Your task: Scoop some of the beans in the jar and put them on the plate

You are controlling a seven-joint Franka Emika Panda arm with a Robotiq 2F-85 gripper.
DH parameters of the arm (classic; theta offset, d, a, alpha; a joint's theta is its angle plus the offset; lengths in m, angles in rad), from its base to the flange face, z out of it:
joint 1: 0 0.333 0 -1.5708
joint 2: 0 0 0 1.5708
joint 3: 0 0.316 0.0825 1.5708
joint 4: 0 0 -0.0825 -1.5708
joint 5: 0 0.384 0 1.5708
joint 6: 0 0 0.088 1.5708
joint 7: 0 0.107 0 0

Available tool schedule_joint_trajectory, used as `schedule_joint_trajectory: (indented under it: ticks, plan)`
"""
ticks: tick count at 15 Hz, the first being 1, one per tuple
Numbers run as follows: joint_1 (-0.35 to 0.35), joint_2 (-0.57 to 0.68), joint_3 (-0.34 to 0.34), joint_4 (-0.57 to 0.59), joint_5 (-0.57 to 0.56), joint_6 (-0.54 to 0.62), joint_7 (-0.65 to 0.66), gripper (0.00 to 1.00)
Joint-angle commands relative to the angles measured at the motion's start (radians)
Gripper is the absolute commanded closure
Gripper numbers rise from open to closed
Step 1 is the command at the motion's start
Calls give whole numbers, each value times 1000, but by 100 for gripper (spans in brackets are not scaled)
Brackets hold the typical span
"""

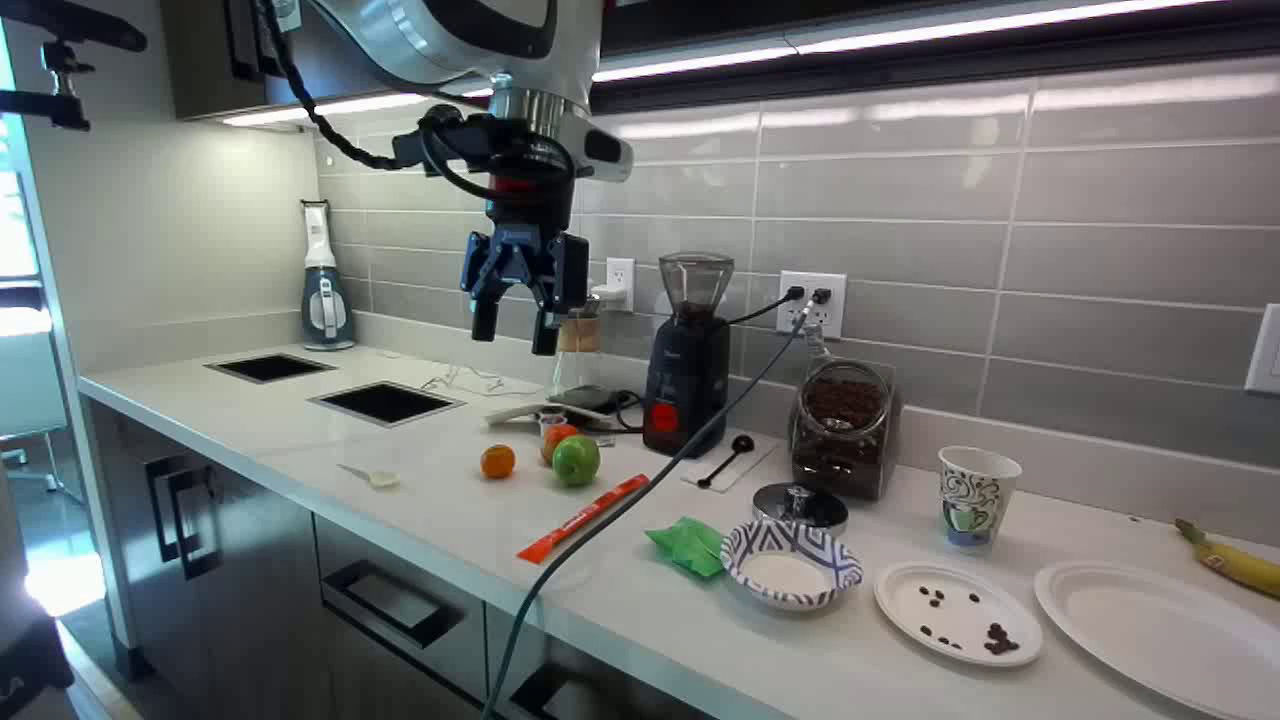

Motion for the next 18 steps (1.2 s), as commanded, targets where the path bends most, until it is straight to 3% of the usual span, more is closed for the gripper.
schedule_joint_trajectory:
  ticks: [1,13,18]
  plan:
    - [1,0,-1,1,0,-1,0,0]
    - [-6,29,-7,22,1,-3,8,0]
    - [-47,260,-67,142,-37,220,-25,0]
